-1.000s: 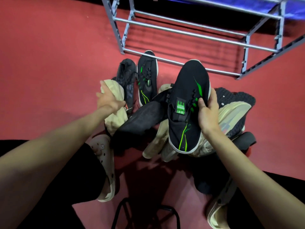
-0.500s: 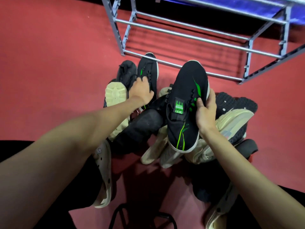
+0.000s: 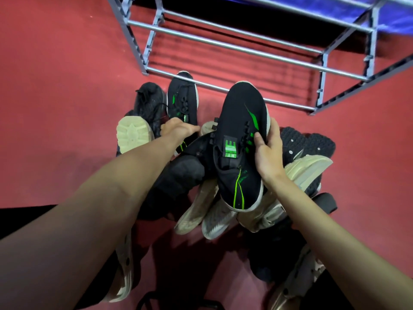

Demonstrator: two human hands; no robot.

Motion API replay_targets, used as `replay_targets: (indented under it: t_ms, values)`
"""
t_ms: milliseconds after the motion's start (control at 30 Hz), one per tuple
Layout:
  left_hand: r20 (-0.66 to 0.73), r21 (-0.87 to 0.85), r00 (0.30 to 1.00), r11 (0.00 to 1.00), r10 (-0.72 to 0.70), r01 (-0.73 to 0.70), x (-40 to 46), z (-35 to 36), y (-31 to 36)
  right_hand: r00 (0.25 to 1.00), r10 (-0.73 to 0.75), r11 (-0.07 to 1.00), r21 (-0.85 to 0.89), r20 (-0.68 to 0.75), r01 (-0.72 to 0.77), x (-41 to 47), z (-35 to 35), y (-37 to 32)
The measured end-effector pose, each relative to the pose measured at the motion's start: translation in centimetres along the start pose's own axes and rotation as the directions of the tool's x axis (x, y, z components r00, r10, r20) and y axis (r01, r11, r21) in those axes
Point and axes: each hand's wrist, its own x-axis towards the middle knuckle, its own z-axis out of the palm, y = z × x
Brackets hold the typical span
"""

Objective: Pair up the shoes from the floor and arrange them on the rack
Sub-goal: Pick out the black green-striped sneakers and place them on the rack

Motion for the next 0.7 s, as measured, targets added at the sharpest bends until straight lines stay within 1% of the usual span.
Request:
replay_targets:
  t_ms: [67, 167, 300, 400, 467, 533, 633, 700]
  values:
    - [0.009, -0.023, 1.0, 0.999, -0.022, 0.022, -0.3, -0.2, 0.1, 1.0, 0.004, 1.0, 0.009, -0.01, -0.004, -0.1, -0.1, -0.2]
    - [0.01, -0.039, 1.0, 0.999, -0.007, 0.007, -0.8, -0.5, -0.1, 1.0, 0.019, 1.0, 0.016, -0.004, -0.019, -0.5, -0.6, -0.3]
    - [0.022, -0.067, 0.997, 0.996, 0.068, -0.066, -1.2, -1.3, -1.1, 0.998, 0.057, 0.998, 0.007, 0.023, -0.058, -1.3, -1.3, -0.5]
    - [0.031, -0.056, 0.989, 0.988, 0.144, -0.142, -1.4, -2.7, -2.1, 0.997, 0.076, 0.997, -0.024, 0.029, -0.075, -1.9, -1.8, -0.9]
    - [0.012, 0.0, 0.98, 0.98, 0.197, -0.197, -2.0, -3.6, -2.4, 0.995, 0.095, 0.995, -0.029, 0.03, -0.095, -2.4, -2.2, -1.4]
    - [-0.009, 0.107, 0.972, 0.967, 0.235, -0.233, -3.1, -4.7, -2.1, 0.99, 0.137, 0.99, -0.025, 0.03, -0.137, -3.0, -2.5, -2.0]
    - [-0.013, 0.186, 0.966, 0.95, 0.258, -0.251, -5.1, -7.1, -1.2, 0.967, 0.253, 0.967, -0.025, -0.01, -0.254, -3.7, -2.7, -2.3]
    - [-0.02, 0.203, 0.962, 0.944, 0.271, -0.262, -6.5, -8.8, -0.9, 0.928, 0.364, 0.931, 0.004, -0.073, -0.365, -4.3, -3.1, -2.5]
